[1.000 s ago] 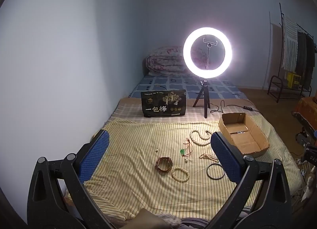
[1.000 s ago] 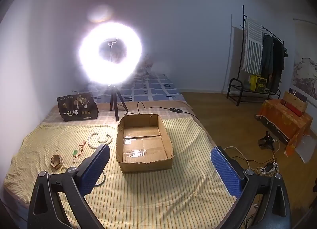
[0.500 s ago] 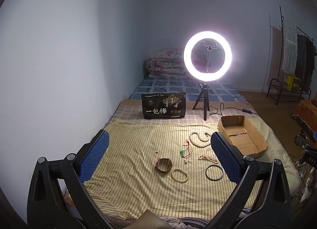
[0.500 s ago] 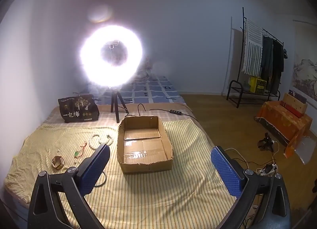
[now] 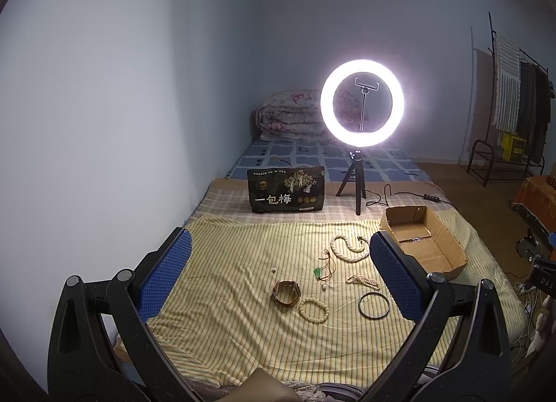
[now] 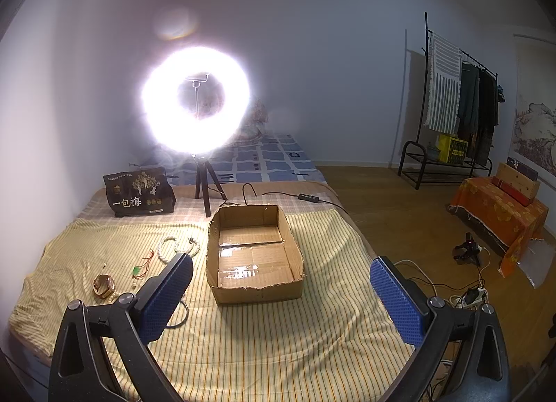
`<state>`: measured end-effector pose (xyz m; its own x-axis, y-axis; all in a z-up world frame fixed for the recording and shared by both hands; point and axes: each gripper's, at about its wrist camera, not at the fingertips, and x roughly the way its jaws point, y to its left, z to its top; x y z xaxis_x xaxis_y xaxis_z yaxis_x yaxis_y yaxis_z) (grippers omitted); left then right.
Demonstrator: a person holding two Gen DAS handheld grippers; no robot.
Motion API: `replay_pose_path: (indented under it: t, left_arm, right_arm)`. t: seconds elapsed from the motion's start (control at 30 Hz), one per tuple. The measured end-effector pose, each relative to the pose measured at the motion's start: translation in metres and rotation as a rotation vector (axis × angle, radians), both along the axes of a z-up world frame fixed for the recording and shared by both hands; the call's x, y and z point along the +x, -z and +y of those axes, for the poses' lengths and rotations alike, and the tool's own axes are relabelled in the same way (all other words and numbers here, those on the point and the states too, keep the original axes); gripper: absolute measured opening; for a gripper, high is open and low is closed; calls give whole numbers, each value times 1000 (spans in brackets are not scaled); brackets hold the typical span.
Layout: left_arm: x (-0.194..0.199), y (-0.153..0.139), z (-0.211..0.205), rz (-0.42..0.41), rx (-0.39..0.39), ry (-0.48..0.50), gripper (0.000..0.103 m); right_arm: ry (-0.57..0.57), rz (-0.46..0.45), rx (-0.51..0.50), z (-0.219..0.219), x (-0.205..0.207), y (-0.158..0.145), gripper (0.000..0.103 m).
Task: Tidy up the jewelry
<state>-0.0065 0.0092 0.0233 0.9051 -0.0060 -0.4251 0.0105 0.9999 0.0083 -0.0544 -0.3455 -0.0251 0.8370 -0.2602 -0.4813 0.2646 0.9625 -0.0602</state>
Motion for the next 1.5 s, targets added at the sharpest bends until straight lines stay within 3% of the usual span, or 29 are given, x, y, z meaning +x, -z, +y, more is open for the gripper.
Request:
replay_pose_path:
  t: [1.5]
  left_arm:
    - [-6,1,-2,-10,-2,1,103]
  right_arm:
    - [-19,6,-14,4,0,-1,103]
